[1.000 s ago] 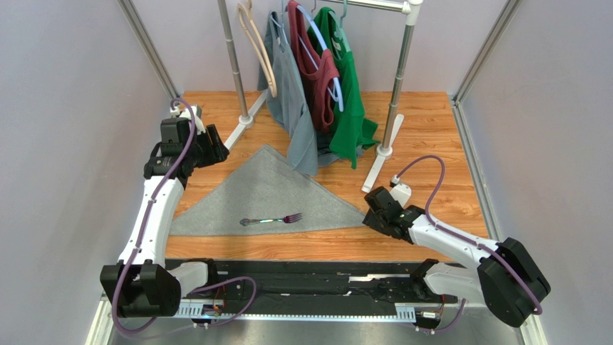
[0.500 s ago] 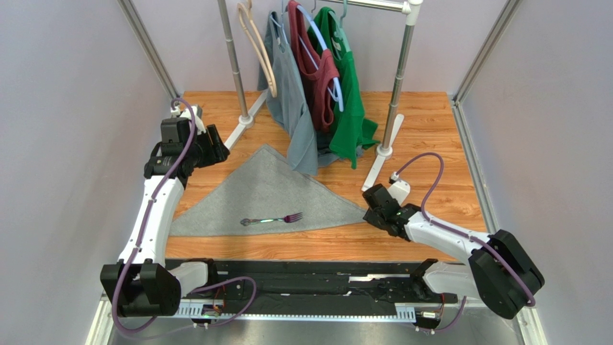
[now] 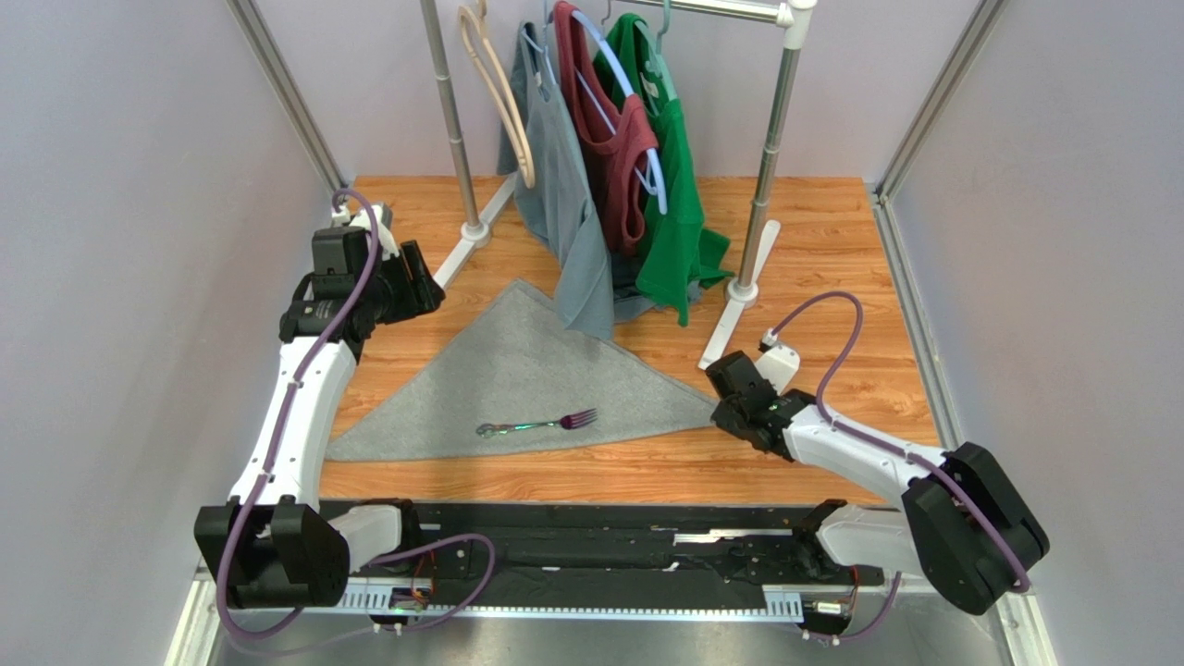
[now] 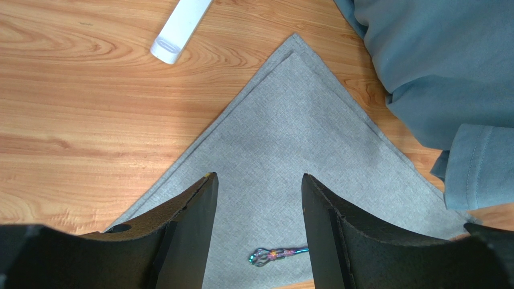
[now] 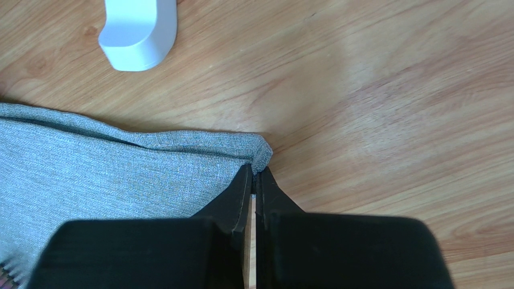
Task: Fold the napkin, place the utensils inside, and roll it up
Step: Fold the napkin at the center of the board.
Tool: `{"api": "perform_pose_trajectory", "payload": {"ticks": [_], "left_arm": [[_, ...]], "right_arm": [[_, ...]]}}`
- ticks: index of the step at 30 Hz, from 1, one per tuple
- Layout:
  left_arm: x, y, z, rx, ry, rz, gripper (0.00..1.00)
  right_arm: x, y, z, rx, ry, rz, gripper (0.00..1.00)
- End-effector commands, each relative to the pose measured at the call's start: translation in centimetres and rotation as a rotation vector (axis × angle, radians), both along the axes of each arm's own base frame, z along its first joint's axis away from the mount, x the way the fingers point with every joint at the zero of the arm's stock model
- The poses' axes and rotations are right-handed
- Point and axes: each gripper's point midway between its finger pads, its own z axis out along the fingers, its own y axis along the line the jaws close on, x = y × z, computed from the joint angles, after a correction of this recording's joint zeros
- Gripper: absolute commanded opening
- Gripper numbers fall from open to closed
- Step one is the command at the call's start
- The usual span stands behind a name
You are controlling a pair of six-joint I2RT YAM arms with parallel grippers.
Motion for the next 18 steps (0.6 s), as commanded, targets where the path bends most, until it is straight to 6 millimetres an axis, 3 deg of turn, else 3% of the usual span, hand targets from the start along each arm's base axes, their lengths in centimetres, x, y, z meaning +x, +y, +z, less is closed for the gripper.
{"api": "perform_pose_trajectory", "payload": {"ticks": [1, 4, 8, 10, 13, 18], "left_arm": [[0.4, -0.3, 0.3, -0.023, -0.020, -0.006, 0.62], [0.5, -0.4, 0.5, -0.030, -0.026, -0.010, 0.62], [0.4, -0.6, 0.5, -0.041, -0.027, -0.019, 0.62], [0.4, -0.8, 0.6, -0.046, -0.028, -0.023, 0.62], [0.4, -0.8, 0.7, -0.051, -0.031, -0.025, 0.62], [0.3, -0.9, 0.8, -0.052, -0.036, -0.030, 0.62]], "right_arm": [[0.5, -1.7, 2.1, -0.076, -0.042, -0.026, 0.00], [1.1, -1.4, 4.7, -0.051, -0.118, -0.006, 0.00], [2.0, 1.2, 9.8, 0.002, -0.251, 0.059, 0.00], [2.1, 2.4, 10.9, 0.009, -0.269, 0.086, 0.00], [1.8, 5.8, 13.2, 0.030, -0.324, 0.164, 0.00], [0.8, 12.5, 14.1, 0.081, -0.352, 0.300, 0.00]]}}
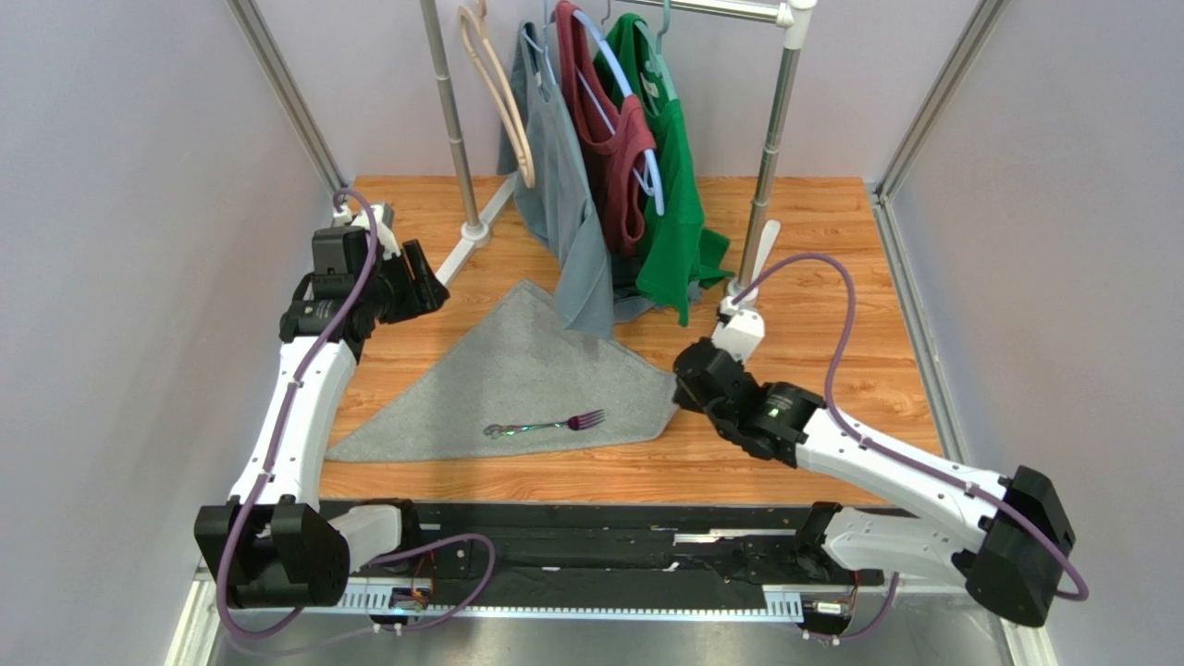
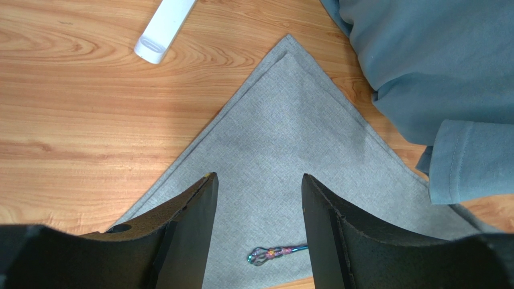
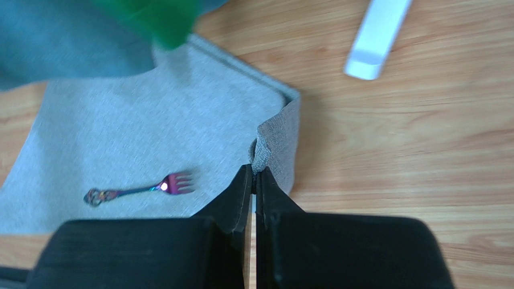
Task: Fold the napkin, place the utensils inside, and roll it up
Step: Fold the napkin at the center of the board.
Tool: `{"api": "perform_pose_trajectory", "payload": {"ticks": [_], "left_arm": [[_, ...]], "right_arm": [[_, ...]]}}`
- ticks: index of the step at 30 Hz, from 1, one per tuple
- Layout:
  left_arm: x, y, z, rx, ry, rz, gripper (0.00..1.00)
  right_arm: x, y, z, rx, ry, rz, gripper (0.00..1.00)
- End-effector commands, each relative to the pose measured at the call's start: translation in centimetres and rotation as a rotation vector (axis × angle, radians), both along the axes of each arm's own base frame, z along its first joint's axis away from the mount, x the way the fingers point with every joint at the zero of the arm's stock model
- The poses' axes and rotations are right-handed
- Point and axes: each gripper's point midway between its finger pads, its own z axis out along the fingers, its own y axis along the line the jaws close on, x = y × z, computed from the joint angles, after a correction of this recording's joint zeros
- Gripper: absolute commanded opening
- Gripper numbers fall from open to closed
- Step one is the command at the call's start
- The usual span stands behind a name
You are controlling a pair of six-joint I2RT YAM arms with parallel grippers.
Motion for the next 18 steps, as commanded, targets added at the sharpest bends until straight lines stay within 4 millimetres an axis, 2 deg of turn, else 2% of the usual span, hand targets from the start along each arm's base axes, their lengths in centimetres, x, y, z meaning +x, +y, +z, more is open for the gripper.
{"api": "perform_pose_trajectory", "payload": {"ticks": [1, 3, 4, 6, 7, 9, 18], "left_arm": [[0.3, -0.2, 0.7, -0.017, -0.035, -0.005, 0.62], [0.3, -0.2, 0.8, -0.016, -0.038, -0.007, 0.62], [0.3, -0.2, 0.8, -0.016, -0.039, -0.007, 0.62], [0.3, -0.1, 1.0, -0.013, -0.046, -0.005, 0.62], [0.3, -0.1, 1.1, -0.011, -0.048, -0.003, 0.62], [0.2, 0.0, 1.0, -0.006, -0.048, 0.001, 0.62], [0.1, 0.1, 1.4, 0.000, -0.060, 0.001, 0.62]], "right_arm": [[0.5, 4.8, 2.3, 0.056, -0.080, 0.052, 0.00], [0.0, 7.1, 1.6, 0.043, -0.064, 0.109, 0.00], [0.2, 8.3, 2.4, 0.062, -0.078, 0.126, 0.00], [-0.1, 10.0, 1.8, 0.046, -0.068, 0.166, 0.00], [0.1, 10.8, 2.4, 0.054, -0.079, 0.180, 0.00], [0.2, 11.8, 2.3, 0.052, -0.082, 0.195, 0.00], [1.2, 15.1, 5.0, 0.084, -0.135, 0.263, 0.00]]}}
